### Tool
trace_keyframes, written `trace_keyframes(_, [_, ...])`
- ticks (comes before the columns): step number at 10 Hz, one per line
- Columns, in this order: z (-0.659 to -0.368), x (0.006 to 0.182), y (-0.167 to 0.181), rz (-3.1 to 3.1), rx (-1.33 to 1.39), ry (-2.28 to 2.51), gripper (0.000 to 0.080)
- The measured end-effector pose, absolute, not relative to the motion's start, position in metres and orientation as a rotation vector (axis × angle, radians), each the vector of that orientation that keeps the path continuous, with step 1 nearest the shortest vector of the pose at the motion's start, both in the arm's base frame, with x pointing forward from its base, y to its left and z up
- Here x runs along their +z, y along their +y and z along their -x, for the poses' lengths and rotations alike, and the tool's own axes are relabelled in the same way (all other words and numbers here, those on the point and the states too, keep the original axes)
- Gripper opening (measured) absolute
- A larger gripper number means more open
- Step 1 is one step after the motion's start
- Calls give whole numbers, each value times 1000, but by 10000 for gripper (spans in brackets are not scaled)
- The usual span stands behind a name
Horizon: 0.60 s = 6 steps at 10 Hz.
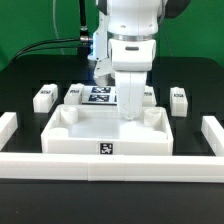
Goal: Assemble desk
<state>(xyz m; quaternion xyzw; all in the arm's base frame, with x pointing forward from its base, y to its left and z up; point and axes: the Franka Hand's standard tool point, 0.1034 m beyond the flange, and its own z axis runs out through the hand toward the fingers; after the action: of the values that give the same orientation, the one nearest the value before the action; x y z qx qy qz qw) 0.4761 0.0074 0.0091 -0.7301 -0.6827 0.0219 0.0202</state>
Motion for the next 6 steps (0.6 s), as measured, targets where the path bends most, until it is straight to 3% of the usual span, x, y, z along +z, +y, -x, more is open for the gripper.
trace_keyframes(2, [-480,10,10,2260,64,-2124,57])
trace_keyframes(6, [-519,8,48,2213,14,-2166,57])
